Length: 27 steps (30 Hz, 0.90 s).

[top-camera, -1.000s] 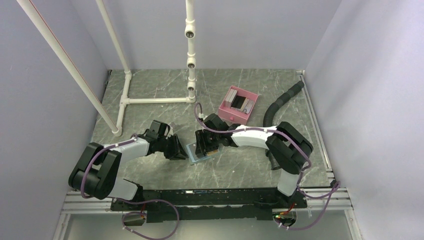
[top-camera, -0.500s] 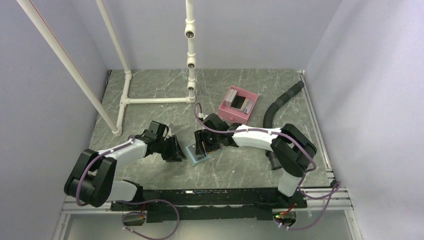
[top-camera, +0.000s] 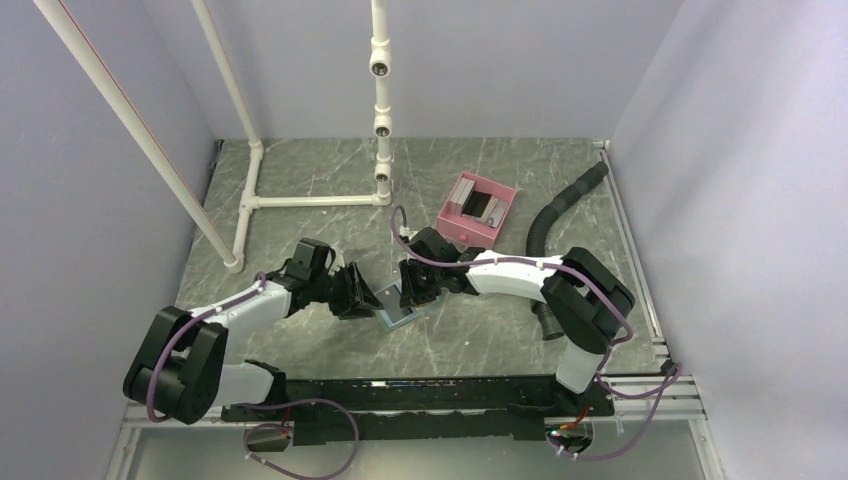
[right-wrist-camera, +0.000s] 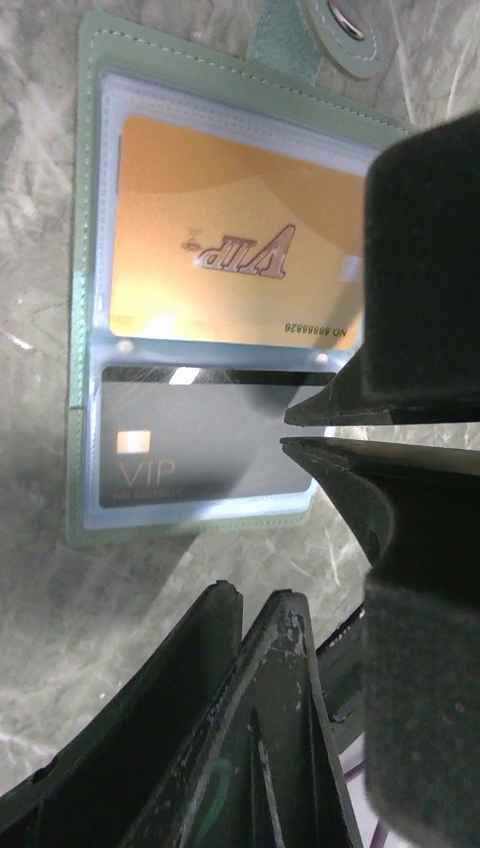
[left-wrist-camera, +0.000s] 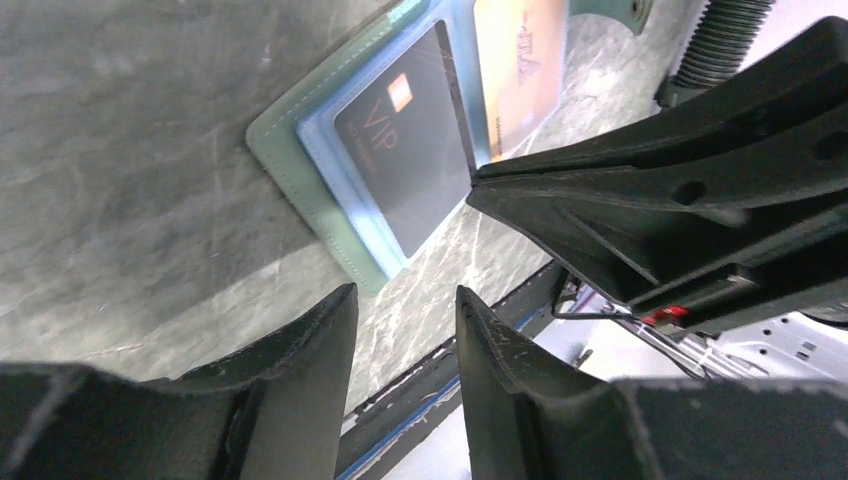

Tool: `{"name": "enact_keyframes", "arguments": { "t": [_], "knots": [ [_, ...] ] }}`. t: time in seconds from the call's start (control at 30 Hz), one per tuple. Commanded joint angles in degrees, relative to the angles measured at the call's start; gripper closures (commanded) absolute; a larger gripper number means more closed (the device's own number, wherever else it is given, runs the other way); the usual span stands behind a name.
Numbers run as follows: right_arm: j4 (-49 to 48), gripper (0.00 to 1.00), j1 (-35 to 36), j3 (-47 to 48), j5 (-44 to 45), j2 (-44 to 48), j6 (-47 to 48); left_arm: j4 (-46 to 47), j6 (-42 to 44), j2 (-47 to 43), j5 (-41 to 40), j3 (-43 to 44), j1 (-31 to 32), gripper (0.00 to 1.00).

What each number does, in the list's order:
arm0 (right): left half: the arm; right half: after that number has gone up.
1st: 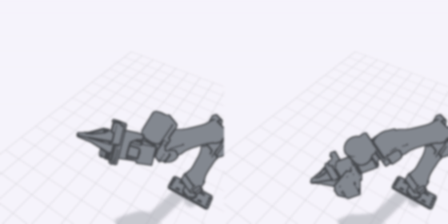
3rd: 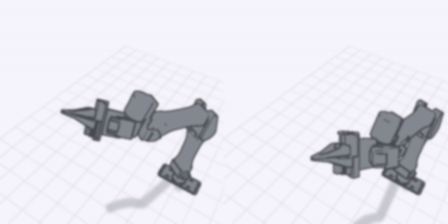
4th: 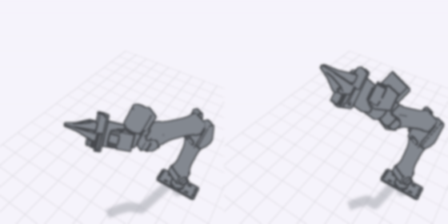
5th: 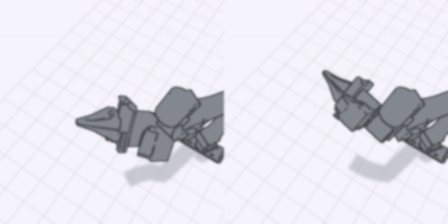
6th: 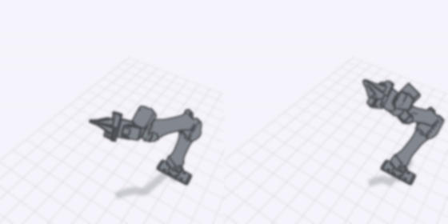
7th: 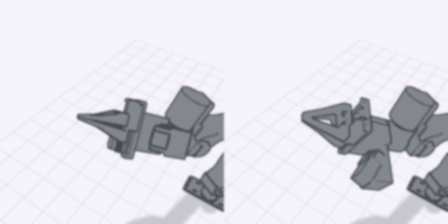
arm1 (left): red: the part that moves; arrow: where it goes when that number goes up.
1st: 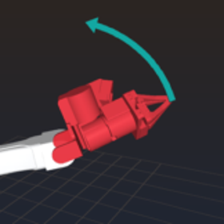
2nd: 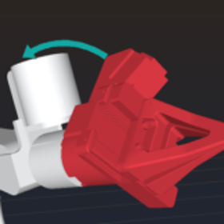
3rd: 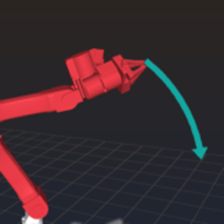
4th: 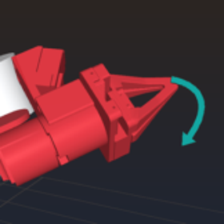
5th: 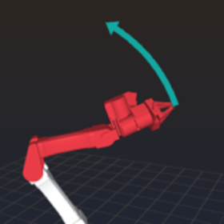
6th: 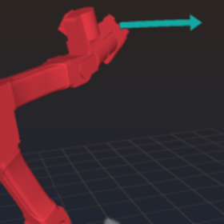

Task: Put the credit cards into the card holder
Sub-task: Insert the credit card into the card holder.

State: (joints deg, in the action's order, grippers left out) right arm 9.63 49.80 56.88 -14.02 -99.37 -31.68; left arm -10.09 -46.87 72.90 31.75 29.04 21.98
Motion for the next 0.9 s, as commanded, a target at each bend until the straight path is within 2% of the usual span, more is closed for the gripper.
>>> {"name": "enact_keyframes", "arguments": {
  "t": [0.0,0.17,0.33,0.57,0.87],
  "knots": [
    [-2.58,0.90,-0.41,-1.53,1.35,-1.01,-0.35,9.14,-5.16,1.74,4.94,-1.64,0.17,0.53],
    [-1.55,0.93,-0.40,-2.45,5.03,-1.88,-0.22,14.13,-7.18,4.87,6.15,-2.20,0.17,0.50],
    [-3.02,0.96,-0.49,-3.56,3.92,-3.16,-1.04,18.28,-8.91,7.57,6.79,-3.18,0.17,0.49],
    [-3.84,0.97,-0.76,-4.24,3.32,-3.36,-1.19,18.83,-8.94,8.39,5.14,-3.24,0.17,0.49],
    [-4.16,0.98,-0.79,-4.22,2.87,-3.38,-1.28,20.50,-8.94,10.22,4.98,-3.09,0.26,0.55]
  ]
}}
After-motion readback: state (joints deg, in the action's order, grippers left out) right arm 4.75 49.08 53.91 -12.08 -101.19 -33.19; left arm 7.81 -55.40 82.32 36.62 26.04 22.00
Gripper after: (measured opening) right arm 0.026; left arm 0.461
